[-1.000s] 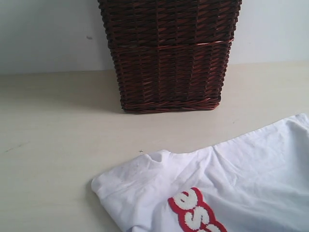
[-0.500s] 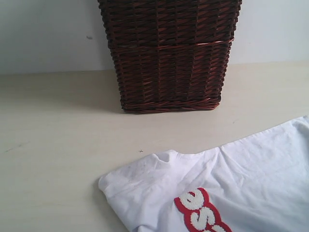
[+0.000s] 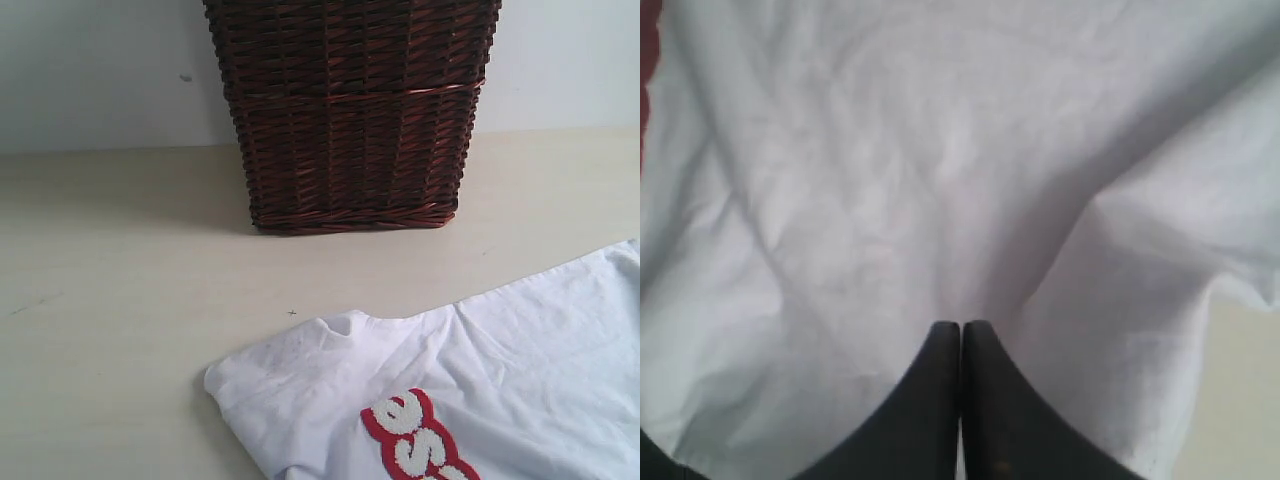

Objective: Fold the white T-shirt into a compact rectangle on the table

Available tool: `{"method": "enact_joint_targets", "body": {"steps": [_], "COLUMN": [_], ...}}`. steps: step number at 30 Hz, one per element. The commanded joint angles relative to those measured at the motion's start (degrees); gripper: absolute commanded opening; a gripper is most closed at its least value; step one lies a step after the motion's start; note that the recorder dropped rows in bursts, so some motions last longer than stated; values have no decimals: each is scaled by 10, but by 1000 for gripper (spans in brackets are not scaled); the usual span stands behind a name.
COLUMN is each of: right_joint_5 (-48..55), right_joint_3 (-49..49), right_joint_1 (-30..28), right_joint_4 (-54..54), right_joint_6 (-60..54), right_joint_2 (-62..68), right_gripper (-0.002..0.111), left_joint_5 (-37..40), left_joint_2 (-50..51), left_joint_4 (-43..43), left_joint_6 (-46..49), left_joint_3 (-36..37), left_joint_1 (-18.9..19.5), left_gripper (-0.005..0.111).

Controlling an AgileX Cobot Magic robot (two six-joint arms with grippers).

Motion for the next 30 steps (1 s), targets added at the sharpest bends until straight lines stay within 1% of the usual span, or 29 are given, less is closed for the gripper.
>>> {"method": "enact_joint_targets", "body": {"steps": [1, 3, 5, 7, 8, 9, 10, 14, 16, 17, 19, 22, 24, 26, 28, 29, 30], "right_joint_5": [2, 2, 2, 2, 2, 2, 2, 2, 2, 2, 2, 2, -21, -26, -26, -26, -27], "right_joint_3": [-3, -3, -3, -3, -3, -3, -3, 2, 18, 42, 86, 121, 130, 130, 129, 129, 129], "right_joint_1": [-2, -2, -7, -32, -46, -66, -87, -162, -193, -212, -222, -222, -222, -222, -222, -222, -222], "right_joint_4": [25, -9, -56, -93, -102, -108, -111, -114, -116, -116, -115, -91, -40, 73, 108, 105, 66], "right_joint_6": [-10, -30, -69, -100, -114, -132, -145, -162, -176, -196, -202, -202, -207, -227, -227, -227, -209], "right_joint_2": [-11, -21, -31, -32, -32, -32, -32, -31, -24, -8, 26, 57, 66, 69, 62, 56, 39], "right_gripper": [1, 7, 21, 36, 42, 46, 47, 46, 44, 43, 40, 36, 36, 36, 36, 36, 36], "left_joint_5": [-5, -5, -5, -5, -5, -5, -5, -5, -5, -5, -5, -5, -5, -5, -5, -5, -5], "left_joint_2": [-4, -4, -4, -4, -4, -4, -4, -4, -4, -4, -4, -4, -4, -4, -4, -4, -4], "left_joint_4": [-1, -1, -1, -1, -1, -1, -1, -1, -1, -1, -1, -1, -1, -1, -1, -1, -1], "left_joint_6": [-2, -2, -2, -2, -2, -2, -2, -2, -2, -2, -2, -2, -2, -2, -2, -2, -2], "left_joint_3": [-2, -2, -2, -2, -2, -2, -2, -2, -2, -2, -2, -2, -2, -2, -2, -2, -2], "left_joint_1": [1, 1, 1, 1, 1, 1, 1, 1, 1, 1, 1, 1, 1, 1, 1, 1, 1], "left_gripper": [0, 0, 0, 0, 0, 0, 0, 0, 0, 0, 0, 0, 0, 0, 0, 0, 0]}}
